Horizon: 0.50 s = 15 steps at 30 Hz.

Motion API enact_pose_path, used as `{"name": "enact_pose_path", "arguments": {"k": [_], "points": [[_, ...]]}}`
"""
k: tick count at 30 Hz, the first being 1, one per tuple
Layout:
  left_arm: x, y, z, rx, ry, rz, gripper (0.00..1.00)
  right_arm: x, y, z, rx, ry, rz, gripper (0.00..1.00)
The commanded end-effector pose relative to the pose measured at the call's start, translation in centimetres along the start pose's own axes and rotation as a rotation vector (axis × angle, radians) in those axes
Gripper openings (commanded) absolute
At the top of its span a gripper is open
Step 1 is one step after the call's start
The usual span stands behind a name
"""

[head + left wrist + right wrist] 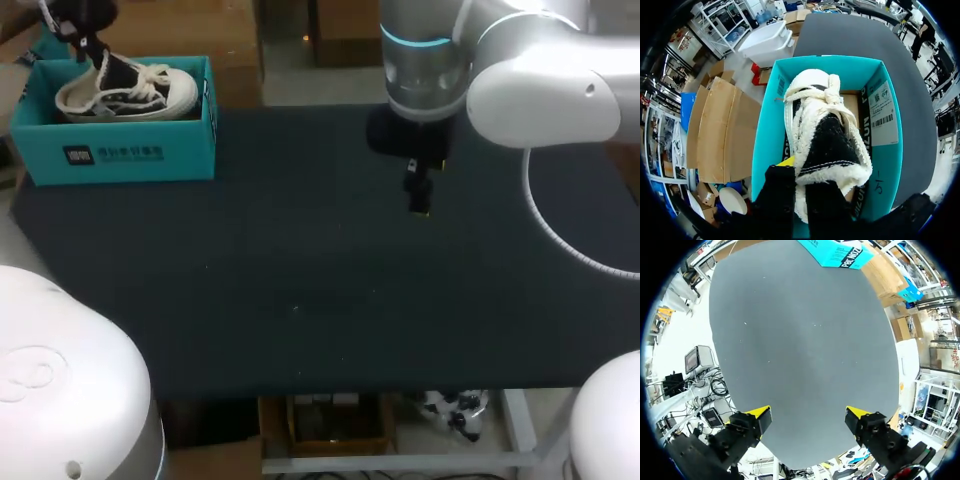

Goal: Open the shoe tongue, take the insole out of the shoe, put the insole back into the shoe, and pack the shoe into the shoebox

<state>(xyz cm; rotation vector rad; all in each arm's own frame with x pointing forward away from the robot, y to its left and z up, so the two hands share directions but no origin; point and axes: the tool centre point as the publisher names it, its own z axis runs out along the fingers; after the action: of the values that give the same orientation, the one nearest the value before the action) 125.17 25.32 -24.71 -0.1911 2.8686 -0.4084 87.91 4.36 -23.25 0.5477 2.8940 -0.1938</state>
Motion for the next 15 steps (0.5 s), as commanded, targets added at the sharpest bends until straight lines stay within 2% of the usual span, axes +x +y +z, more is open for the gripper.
{"name": "enact_pose_path", "arguments": {"k": [1, 4, 6, 7, 11, 15], "points": [[-1.8, 1.1, 3.3, 0.007, 0.202, -0.001, 0.0, 0.1, 0.0, -0.1, 0.002, -0.001, 0.001, 1.0], [-1.8, 1.4, 4.3, 0.002, 0.226, -0.006, 0.0, 0.1, 0.0, -0.1, 0.002, -0.001, 0.001, 1.0], [-1.6, 1.6, 4.6, 0.0, 0.229, -0.009, 0.93, 0.1, 0.0, -0.1, 0.002, -0.001, 0.001, 1.0], [-1.5, 1.6, 4.7, -0.001, 0.232, -0.01, 1.0, 0.1, 0.0, -0.1, 0.002, -0.001, 0.001, 1.0], [-0.8, 1.5, 4.1, 0.001, 0.225, -0.017, 1.0, 0.1, 0.0, -0.1, 0.002, -0.001, 0.001, 1.0], [-0.2, 0.6, 2.0, 0.038, 0.197, -0.016, 1.0, 0.1, 0.0, -0.1, 0.002, -0.001, 0.001, 1.0]]}}
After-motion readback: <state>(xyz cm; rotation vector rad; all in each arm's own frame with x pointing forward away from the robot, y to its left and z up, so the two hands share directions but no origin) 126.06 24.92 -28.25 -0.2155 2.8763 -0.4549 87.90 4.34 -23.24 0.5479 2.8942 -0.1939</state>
